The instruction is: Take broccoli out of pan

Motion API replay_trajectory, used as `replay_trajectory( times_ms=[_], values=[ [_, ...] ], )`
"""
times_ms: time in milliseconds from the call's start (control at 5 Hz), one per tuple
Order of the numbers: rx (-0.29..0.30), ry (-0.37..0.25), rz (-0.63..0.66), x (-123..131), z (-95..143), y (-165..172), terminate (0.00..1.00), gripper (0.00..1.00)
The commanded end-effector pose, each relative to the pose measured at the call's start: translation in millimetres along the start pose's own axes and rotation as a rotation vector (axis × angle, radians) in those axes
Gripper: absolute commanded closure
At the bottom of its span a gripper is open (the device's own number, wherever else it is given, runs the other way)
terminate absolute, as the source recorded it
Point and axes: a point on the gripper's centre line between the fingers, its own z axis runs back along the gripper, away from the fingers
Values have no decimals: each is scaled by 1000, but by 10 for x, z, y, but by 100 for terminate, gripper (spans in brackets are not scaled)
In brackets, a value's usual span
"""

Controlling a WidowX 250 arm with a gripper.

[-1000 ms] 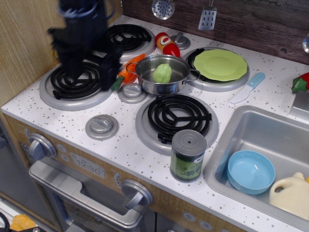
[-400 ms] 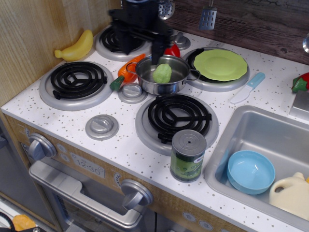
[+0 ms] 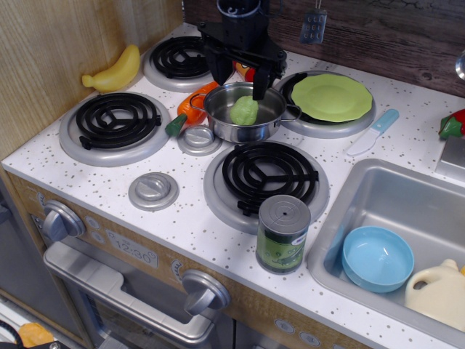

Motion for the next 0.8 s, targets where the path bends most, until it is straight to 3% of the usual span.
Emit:
replay_trajectory(
  times_ms=[0,600],
  values=[
    [6,-93,14,156,-31,-54,0,0],
    [-35,-89,10,103,-370,55,0,0]
  ],
)
